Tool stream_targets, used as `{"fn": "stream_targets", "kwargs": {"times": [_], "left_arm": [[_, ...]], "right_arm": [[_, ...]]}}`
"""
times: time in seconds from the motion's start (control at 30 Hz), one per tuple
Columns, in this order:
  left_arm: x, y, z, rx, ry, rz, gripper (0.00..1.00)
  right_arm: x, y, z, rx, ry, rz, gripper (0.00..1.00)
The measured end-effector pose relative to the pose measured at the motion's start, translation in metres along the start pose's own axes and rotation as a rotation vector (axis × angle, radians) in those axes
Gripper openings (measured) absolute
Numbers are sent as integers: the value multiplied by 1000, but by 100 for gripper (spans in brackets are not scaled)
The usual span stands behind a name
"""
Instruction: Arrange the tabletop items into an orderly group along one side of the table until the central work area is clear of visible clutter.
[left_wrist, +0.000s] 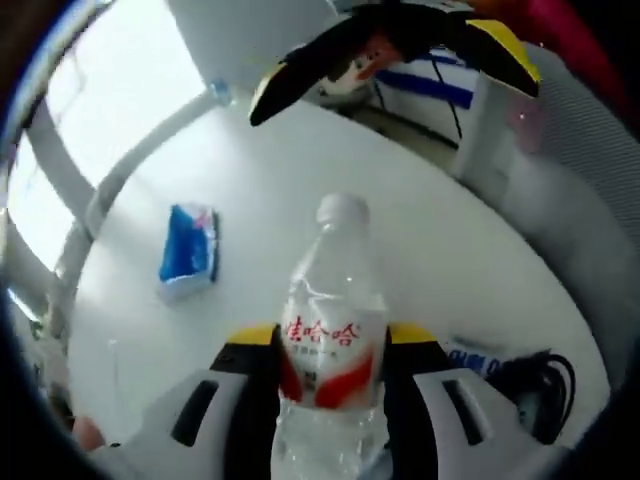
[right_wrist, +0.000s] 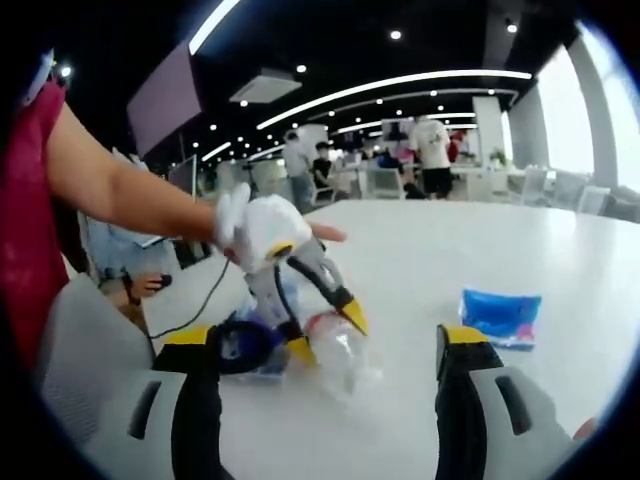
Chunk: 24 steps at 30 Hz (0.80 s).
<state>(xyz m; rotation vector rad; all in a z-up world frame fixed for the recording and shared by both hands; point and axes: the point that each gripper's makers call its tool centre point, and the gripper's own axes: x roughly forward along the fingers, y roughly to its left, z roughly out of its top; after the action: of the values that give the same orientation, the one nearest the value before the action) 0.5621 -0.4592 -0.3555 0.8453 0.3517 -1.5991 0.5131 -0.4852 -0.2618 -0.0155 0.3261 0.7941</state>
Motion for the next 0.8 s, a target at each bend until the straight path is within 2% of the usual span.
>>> {"fn": "stream_targets", "kwargs": {"times": [0.23,0.37,0.53,0.8], "left_arm": [[-17,17,5,-126,-97,118,36],[-32,29,6,-209,-158,208,36],[-44,37,8,-306,-226,280,36],[-66,43,9,-394,-286,378,36]], "right_arm": [[5,0,4,-7,1,7,88],[9,3,7,-16,2,19,88],[12,5,11,-27,1,28,88],[15,8,18,-43,-4,42,88]]}}
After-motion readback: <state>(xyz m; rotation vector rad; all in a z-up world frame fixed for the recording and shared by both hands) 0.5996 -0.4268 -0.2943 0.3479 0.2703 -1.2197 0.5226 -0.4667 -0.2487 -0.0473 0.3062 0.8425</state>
